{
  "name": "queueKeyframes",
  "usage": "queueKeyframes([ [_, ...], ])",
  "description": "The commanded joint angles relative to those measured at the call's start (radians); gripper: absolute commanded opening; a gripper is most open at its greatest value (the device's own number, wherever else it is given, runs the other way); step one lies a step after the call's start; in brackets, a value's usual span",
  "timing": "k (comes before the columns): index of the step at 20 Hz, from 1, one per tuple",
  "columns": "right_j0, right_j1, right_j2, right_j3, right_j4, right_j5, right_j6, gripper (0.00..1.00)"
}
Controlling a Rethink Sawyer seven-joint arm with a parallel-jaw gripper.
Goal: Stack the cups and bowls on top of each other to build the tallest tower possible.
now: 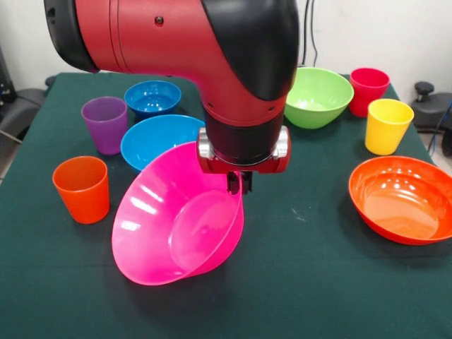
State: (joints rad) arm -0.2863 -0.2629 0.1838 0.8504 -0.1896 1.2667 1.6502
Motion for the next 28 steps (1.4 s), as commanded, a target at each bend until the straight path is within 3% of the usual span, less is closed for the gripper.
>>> queueKeyframes([
  [1,-0.007,-0.003,0.030,-0.060,0.009,0.144,0.019,0.00],
  [19,0.007,0.062,0.041,-0.208,-0.013,0.256,-0.001,0.00],
  [28,0.008,0.073,0.040,-0.231,-0.010,0.275,-0.010,0.00],
])
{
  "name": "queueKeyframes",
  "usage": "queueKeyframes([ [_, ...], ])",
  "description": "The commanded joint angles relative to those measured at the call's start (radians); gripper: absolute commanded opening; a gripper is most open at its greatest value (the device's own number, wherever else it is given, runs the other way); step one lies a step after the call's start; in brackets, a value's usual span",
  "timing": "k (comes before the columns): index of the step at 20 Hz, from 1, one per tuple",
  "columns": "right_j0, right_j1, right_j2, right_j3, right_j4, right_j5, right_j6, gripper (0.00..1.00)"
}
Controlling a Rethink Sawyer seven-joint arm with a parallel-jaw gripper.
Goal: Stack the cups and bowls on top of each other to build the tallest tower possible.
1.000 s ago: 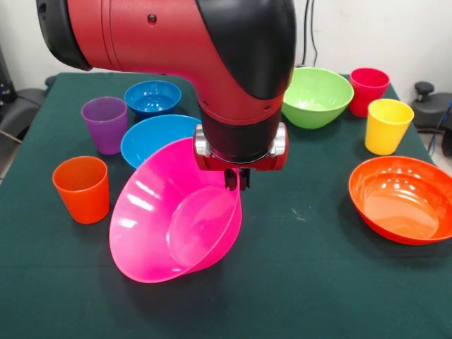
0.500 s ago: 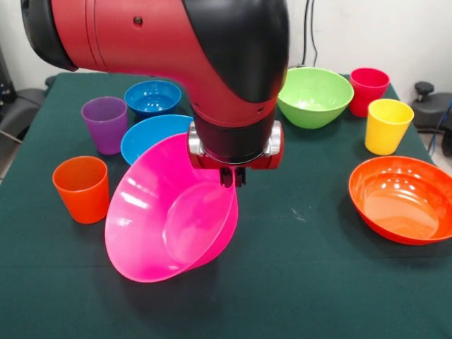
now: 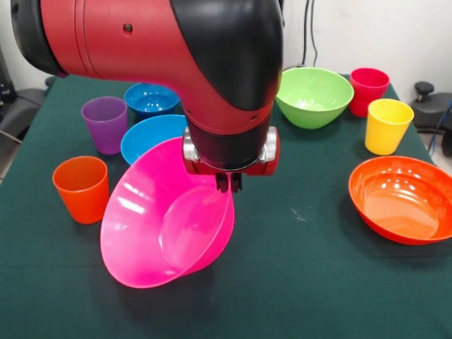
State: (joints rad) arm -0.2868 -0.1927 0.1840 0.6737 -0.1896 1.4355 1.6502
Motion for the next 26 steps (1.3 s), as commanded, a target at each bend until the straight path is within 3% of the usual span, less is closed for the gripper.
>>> queueKeyframes([
  [1,0.008,0.003,0.039,-0.055,-0.008,0.109,-0.009,0.00],
  [16,0.001,0.016,0.048,-0.078,0.008,0.136,-0.011,0.00],
  [26,-0.032,0.006,0.049,-0.016,0.040,0.089,-0.032,0.00],
])
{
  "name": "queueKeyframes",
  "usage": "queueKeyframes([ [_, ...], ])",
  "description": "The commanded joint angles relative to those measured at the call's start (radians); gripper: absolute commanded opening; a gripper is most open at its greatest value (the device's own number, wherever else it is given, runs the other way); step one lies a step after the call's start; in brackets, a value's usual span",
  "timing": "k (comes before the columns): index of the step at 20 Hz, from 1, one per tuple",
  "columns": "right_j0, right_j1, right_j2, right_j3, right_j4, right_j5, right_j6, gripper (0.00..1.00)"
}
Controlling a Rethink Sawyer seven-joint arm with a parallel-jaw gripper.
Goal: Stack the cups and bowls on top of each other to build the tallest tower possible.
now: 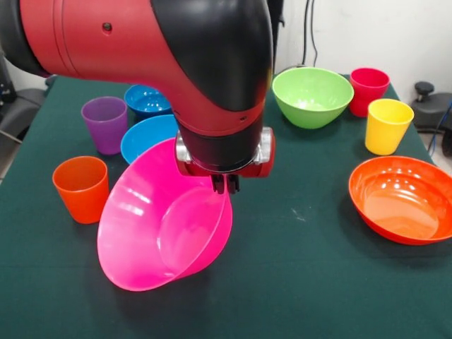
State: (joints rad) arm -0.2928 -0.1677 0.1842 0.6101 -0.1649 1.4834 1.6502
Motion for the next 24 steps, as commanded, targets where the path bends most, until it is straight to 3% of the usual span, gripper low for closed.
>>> queueKeyframes([
  [1,-0.029,-0.017,0.048,0.050,0.016,0.037,-0.037,0.00],
  [12,-0.059,-0.005,0.053,0.070,0.019,-0.005,-0.079,0.00],
  [24,-0.050,0.005,0.056,0.043,0.011,0.017,-0.073,0.00],
])
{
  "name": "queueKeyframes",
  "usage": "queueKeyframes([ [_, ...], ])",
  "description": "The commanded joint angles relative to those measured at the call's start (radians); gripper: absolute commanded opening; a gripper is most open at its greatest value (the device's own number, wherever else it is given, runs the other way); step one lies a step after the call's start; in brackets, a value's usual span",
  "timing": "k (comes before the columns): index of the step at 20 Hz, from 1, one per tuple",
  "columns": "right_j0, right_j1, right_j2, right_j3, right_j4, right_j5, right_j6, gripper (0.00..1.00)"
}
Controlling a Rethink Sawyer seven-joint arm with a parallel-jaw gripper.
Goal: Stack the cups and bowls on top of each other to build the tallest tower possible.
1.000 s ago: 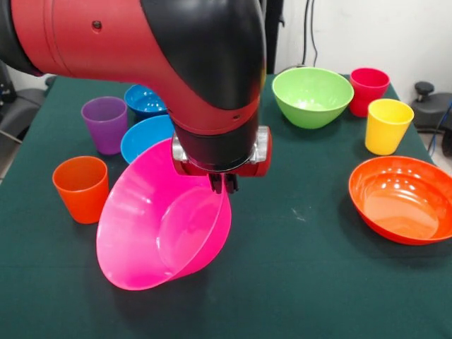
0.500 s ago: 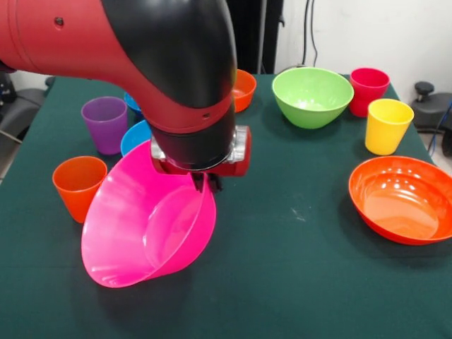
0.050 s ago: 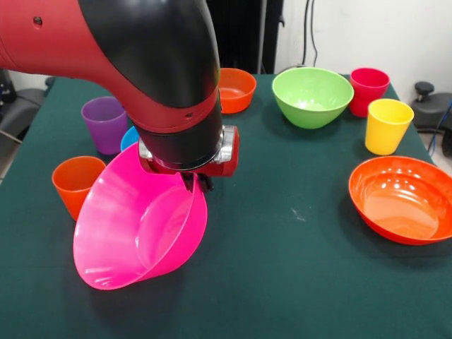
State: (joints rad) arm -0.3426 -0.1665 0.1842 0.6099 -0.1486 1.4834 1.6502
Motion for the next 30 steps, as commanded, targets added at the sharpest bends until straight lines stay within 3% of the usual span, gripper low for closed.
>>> queueKeyframes([
  [1,0.002,0.009,0.057,0.034,-0.007,0.024,-0.072,0.00],
  [20,0.030,0.097,0.076,-0.166,-0.024,0.187,-0.076,0.00],
  [30,0.028,0.086,0.065,-0.148,-0.012,0.177,-0.077,0.00],
])
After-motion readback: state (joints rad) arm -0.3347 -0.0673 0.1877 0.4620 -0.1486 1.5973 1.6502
